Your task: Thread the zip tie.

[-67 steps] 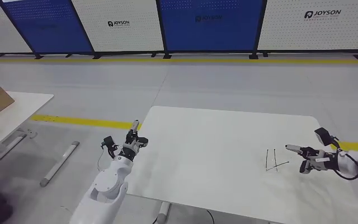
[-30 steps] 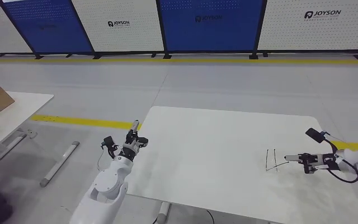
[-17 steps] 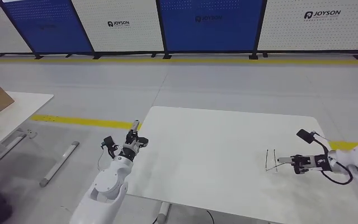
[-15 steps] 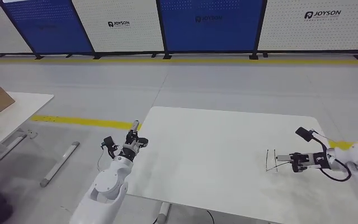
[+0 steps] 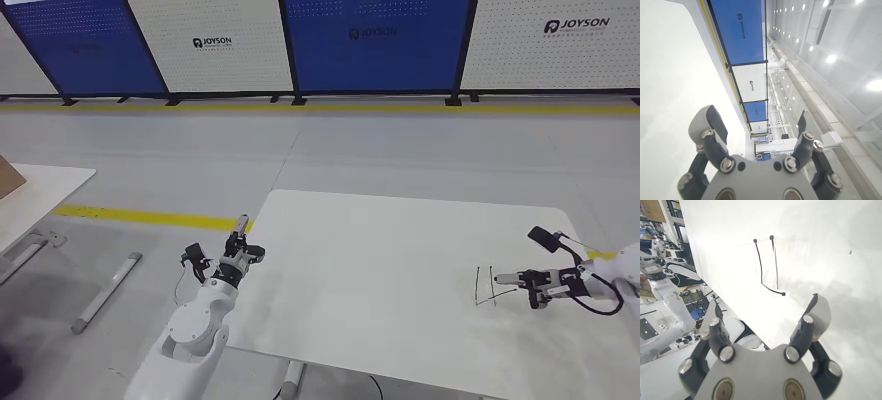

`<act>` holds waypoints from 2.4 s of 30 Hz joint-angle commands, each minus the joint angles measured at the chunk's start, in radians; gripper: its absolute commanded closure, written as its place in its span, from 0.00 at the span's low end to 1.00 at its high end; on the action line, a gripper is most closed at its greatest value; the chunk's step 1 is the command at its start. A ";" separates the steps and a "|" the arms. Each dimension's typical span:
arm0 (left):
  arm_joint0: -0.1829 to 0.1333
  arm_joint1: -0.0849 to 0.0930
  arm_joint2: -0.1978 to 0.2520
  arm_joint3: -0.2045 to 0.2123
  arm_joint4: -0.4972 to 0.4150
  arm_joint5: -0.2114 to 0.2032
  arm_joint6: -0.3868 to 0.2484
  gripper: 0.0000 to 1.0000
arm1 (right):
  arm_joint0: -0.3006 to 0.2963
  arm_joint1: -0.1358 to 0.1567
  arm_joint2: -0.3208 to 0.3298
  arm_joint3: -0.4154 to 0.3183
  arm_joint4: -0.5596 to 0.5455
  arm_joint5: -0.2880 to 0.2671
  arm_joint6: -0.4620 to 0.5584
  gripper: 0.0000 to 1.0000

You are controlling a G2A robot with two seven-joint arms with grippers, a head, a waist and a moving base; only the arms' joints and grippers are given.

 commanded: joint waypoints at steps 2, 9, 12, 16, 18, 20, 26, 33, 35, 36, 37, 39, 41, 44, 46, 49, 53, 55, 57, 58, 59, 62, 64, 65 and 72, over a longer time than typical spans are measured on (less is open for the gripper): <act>0.000 0.000 0.000 0.000 0.000 0.000 0.000 0.00 | 0.000 0.000 0.000 0.000 0.000 0.000 0.000 0.00; 0.000 0.000 0.000 0.000 0.000 0.000 0.000 0.00 | 0.006 -0.020 -0.018 0.049 0.035 -0.007 -0.004 0.00; 0.000 0.000 0.000 0.000 0.000 0.000 0.000 0.00 | 0.022 -0.030 -0.025 0.094 0.050 -0.031 0.000 0.28; 0.000 0.000 0.000 0.000 0.000 0.000 0.000 0.00 | 0.039 -0.039 -0.030 0.149 0.062 -0.056 0.000 0.51; 0.000 0.000 0.000 0.000 0.000 0.000 0.000 0.00 | 0.048 -0.044 -0.038 0.172 0.063 -0.056 0.000 0.58; 0.000 0.000 0.000 0.000 0.000 0.000 0.000 0.00 | 0.055 -0.049 -0.051 0.184 0.056 -0.052 0.000 0.62; 0.000 0.000 0.000 0.000 0.000 0.000 0.000 0.00 | 0.084 -0.067 -0.080 0.240 0.071 -0.051 0.000 0.61; 0.000 0.000 0.000 0.000 0.000 0.000 0.000 0.00 | 0.107 -0.083 -0.102 0.299 0.095 -0.070 0.000 0.61; 0.000 0.000 0.000 0.000 0.000 0.000 0.000 0.00 | 0.111 -0.086 -0.106 0.313 0.101 -0.074 0.000 0.65; 0.000 0.000 0.000 0.000 0.000 0.000 0.000 0.00 | 0.114 -0.088 -0.109 0.323 0.107 -0.075 0.000 0.68; 0.000 0.000 0.000 0.000 0.000 0.000 0.000 0.00 | 0.116 -0.089 -0.111 0.329 0.109 -0.077 0.000 0.71; 0.000 0.000 0.000 0.000 0.000 0.000 0.000 0.00 | 0.121 -0.093 -0.119 0.342 0.113 -0.080 0.000 0.72; 0.000 0.000 0.000 0.000 0.000 0.000 0.000 0.00 | 0.125 -0.097 -0.126 0.352 0.117 -0.082 0.000 0.71; 0.000 0.000 0.000 0.000 0.000 0.000 0.000 0.00 | 0.132 -0.103 -0.135 0.370 0.125 -0.086 0.000 0.71; 0.000 0.000 0.000 0.000 0.000 0.000 0.000 0.00 | 0.136 -0.107 -0.145 0.379 0.125 -0.087 0.000 0.72; 0.000 0.000 0.000 0.000 0.000 0.000 0.000 0.00 | 0.143 -0.113 -0.156 0.391 0.126 -0.089 0.000 0.72; 0.000 0.000 0.000 0.000 0.000 0.000 0.000 0.00 | 0.151 -0.118 -0.168 0.407 0.135 -0.100 0.000 0.72; 0.000 0.000 0.000 0.000 0.000 0.000 0.000 0.00 | 0.154 -0.120 -0.173 0.414 0.139 -0.105 0.000 0.73; 0.000 0.000 0.000 0.000 0.000 0.000 0.000 0.00 | 0.158 -0.122 -0.177 0.421 0.146 -0.111 0.000 0.75; 0.000 0.000 0.000 0.000 0.000 0.000 0.000 0.00 | 0.159 -0.123 -0.179 0.424 0.150 -0.115 0.000 0.75; 0.000 0.000 0.000 0.000 0.000 0.000 0.000 0.00 | 0.161 -0.123 -0.181 0.428 0.156 -0.120 0.000 0.75; 0.000 0.000 0.000 0.000 0.000 0.000 0.000 0.00 | 0.165 -0.124 -0.187 0.436 0.166 -0.126 0.000 0.79; 0.000 0.000 0.000 0.000 0.000 0.000 0.000 0.00 | 0.168 -0.125 -0.193 0.441 0.172 -0.129 0.000 0.83; 0.000 0.000 0.000 0.000 0.000 0.000 0.000 0.00 | 0.169 -0.125 -0.196 0.442 0.174 -0.129 0.000 0.85; 0.000 0.000 0.000 0.000 0.000 0.000 0.000 0.00 | 0.178 -0.127 -0.217 0.451 0.184 -0.132 0.000 1.00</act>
